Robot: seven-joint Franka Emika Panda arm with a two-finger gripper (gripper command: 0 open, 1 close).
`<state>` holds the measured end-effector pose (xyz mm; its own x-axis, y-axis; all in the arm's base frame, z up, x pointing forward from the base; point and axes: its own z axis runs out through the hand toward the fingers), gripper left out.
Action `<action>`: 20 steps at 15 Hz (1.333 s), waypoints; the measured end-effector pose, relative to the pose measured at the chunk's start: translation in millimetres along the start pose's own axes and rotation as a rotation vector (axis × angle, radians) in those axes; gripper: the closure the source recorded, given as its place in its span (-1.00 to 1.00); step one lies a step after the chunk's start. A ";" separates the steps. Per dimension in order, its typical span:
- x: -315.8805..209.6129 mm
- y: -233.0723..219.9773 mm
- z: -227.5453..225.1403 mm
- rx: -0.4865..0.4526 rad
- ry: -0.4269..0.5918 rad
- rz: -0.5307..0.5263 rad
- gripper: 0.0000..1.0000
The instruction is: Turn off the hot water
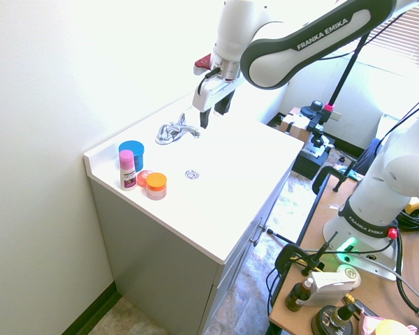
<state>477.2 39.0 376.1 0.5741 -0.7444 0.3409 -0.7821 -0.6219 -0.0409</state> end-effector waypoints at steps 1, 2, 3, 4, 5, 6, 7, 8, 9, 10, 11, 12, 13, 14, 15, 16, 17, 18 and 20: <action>8.5 -7.3 10.2 -0.013 0.053 0.007 -1.00; 14.8 -14.5 22.6 -0.029 0.095 0.011 -1.00; 17.3 -22.2 35.6 -0.041 0.127 0.013 -1.00; 19.2 -29.8 49.8 -0.051 0.150 0.011 -1.00; 19.4 -38.7 62.7 -0.057 0.159 0.010 -1.00; 19.3 -47.0 71.9 -0.061 0.158 0.005 -1.00; 19.7 -54.1 79.0 -0.064 0.157 -0.002 -1.00; 19.8 -59.8 84.6 -0.068 0.158 -0.008 -1.00; 20.7 -63.0 89.0 -0.074 0.158 -0.010 -1.00; 20.8 -64.6 91.2 -0.076 0.157 -0.010 -1.00; 19.7 -65.7 92.5 -0.076 0.152 -0.010 -1.00; 17.4 -67.1 93.8 -0.075 0.141 -0.012 -1.00; 13.7 -69.2 95.9 -0.074 0.127 -0.014 -1.00; 9.8 -72.3 96.7 -0.072 0.118 -0.018 -1.00; 6.4 -77.0 95.7 -0.066 0.115 -0.023 -1.00; 3.4 -82.9 93.7 -0.059 0.117 -0.029 -1.00; 1.0 -89.2 92.0 -0.052 0.120 -0.037 -1.00; -1.3 -94.9 91.7 -0.047 0.121 -0.043 -1.00; -3.0 -107.5 92.7 -0.038 0.123 -0.052 -1.00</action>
<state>582.1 85.5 292.5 0.5818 -0.6748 0.4541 -0.7621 -0.6472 0.0147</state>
